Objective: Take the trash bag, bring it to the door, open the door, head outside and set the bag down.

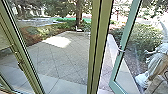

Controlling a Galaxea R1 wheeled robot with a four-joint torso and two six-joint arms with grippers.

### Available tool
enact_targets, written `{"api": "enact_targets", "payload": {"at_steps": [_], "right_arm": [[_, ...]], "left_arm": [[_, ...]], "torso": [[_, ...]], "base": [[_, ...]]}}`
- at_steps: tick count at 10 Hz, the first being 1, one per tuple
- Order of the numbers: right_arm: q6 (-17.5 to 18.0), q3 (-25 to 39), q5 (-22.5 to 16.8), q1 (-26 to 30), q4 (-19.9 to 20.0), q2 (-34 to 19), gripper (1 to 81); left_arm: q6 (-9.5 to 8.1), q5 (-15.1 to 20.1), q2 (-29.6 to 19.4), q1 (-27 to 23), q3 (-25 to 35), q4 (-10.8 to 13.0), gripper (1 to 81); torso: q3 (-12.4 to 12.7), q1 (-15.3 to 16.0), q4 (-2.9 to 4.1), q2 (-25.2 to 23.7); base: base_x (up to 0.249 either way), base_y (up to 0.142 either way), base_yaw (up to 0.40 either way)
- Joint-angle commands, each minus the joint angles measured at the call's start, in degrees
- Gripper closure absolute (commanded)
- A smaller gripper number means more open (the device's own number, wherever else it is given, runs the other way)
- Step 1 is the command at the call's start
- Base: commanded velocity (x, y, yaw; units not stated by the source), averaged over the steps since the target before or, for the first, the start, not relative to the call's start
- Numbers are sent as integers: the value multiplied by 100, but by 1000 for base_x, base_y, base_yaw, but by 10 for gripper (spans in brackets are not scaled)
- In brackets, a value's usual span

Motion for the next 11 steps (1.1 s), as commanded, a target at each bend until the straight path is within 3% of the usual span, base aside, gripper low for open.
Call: {"api": "enact_targets", "payload": {"at_steps": [1,2,3,6,8,11], "right_arm": [[12,-472,-373,730,-70,-340,10],[30,-490,-381,756,96,-332,10],[12,-499,-521,704,516,-254,10],[4,-535,-1390,589,2016,-102,10],[-6,-334,-2171,773,3108,-147,10],[-137,511,-3299,766,4765,-305,10]], "left_arm": [[-16,433,43,-113,37,-47,811],[-7,433,51,-105,37,-47,811],[-7,433,69,-113,37,-47,811],[-7,433,52,-113,37,-39,811],[1,433,77,-113,37,-39,811],[2,433,69,-105,37,-39,811]], "torso": [[0,0,0,0],[0,0,0,0],[0,0,0,0],[0,0,-2,0],[0,0,-2,0],[2,0,-2,0]], "base": [[0,0,0],[0,0,0],[0,0,0],[0,0,0],[0,0,0],[0,0,0]]}}
